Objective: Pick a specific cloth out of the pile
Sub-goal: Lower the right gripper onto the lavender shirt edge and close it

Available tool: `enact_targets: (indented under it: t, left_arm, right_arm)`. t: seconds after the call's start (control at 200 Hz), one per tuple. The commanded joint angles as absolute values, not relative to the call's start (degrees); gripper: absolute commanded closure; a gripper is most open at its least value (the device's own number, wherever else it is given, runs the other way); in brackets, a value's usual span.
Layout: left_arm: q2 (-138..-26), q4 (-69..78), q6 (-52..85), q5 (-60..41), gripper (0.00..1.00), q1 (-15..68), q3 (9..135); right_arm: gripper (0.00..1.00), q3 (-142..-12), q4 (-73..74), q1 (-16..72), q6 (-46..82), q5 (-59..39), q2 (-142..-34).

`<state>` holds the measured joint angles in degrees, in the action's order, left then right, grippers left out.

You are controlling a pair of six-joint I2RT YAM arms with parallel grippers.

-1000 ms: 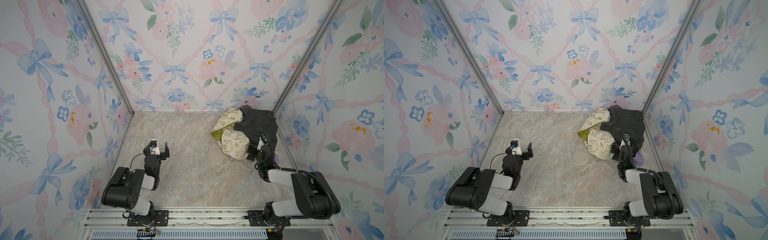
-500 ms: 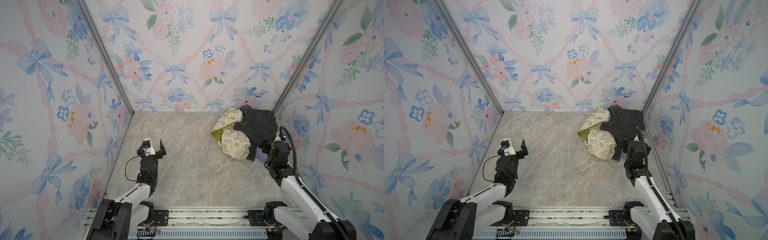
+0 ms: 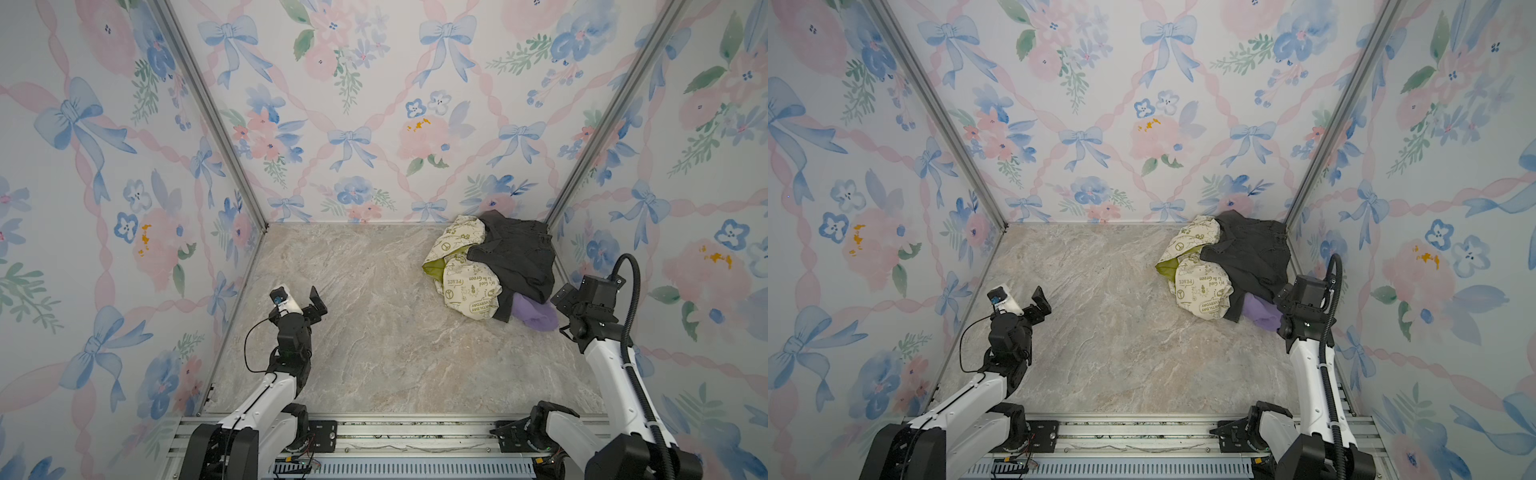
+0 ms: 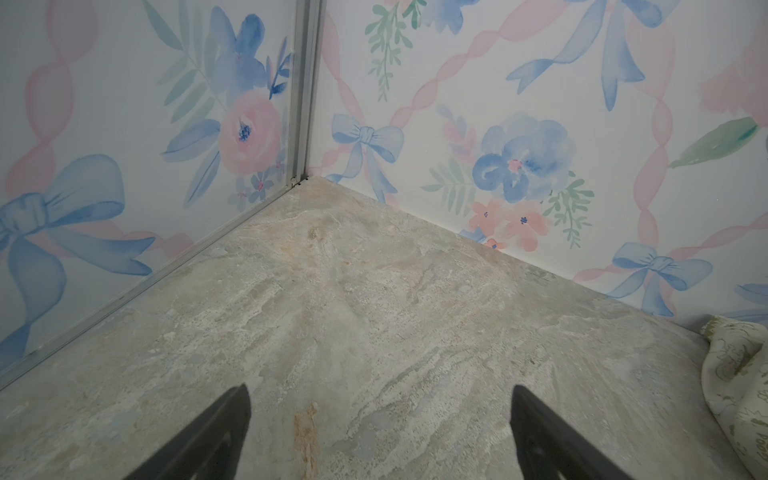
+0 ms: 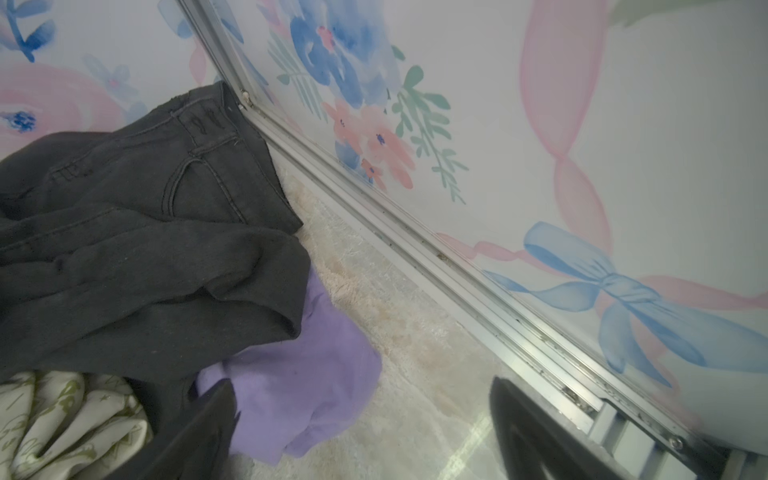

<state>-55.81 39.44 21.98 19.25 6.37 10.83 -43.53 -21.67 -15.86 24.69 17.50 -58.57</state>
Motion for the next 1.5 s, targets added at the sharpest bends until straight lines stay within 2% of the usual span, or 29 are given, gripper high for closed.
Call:
enact_targets:
  t: [0.0, 0.16, 0.205, 0.25, 0.275, 0.33, 0.66, 0.865, 0.97, 1.0, 1.26, 1.495]
  left_arm:
    - [-56.9, 38.5, 22.2, 14.3, 0.02, 6.2, 13.0]
    - [-59.7, 38.4, 22.0, 10.8, 0.02, 6.3, 14.6]
    - [-60.4, 38.4, 22.4, 10.1, 0.02, 6.3, 14.9]
    - [-61.0, 38.5, 22.6, 9.3, 0.02, 6.3, 15.2]
    - [-61.3, 38.4, 22.8, 9.1, 0.02, 6.3, 15.3]
    - [-61.8, 38.5, 23.1, 8.5, 0.02, 6.3, 15.6]
    - [-62.8, 38.5, 24.7, 8.0, 0.02, 6.3, 15.9]
    - [-63.8, 38.5, 25.0, 6.7, 0.02, 6.3, 16.6]
    - [-63.9, 38.5, 25.3, 6.3, 0.02, 6.3, 16.9]
    - [-63.9, 38.5, 25.5, 6.2, 0.02, 6.3, 16.9]
    - [-61.9, 38.8, 25.7, 6.6, 0.02, 6.0, 17.2]
    - [-61.3, 39.0, 25.9, 6.5, 0.02, 5.5, 18.0]
  right_arm:
    - [0.03, -45.6, -25.8, -16.8, 28.4, 8.6, -63.0]
    - [0.00, -44.7, -23.1, -17.3, 33.5, 2.1, -68.5]
    - [0.03, -44.7, -22.9, -17.9, 35.3, 0.3, -70.4]
    - [0.10, -44.7, -22.8, -18.8, 38.6, -1.8, -72.6]
    - [0.18, -44.7, -22.7, -19.2, 39.9, -3.0, -73.6]
    - [0.26, -44.6, -22.7, -19.9, 42.7, -4.5, -75.5]
    - [0.46, -42.0, -20.9, -21.4, 51.7, -5.3, -79.7]
    - [0.68, -41.3, -18.2, -21.4, 54.4, -5.7, -80.9]
    - [0.87, -41.5, -17.0, -21.4, 55.9, -6.4, -81.6]
    - [0.89, -41.5, -16.4, -21.4, 56.4, -6.7, -81.7]
    - [1.00, -44.7, -15.8, -19.9, 57.5, -5.4, -79.2]
    - [1.00, -51.1, -18.3, -15.2, 57.7, -1.5, -76.3]
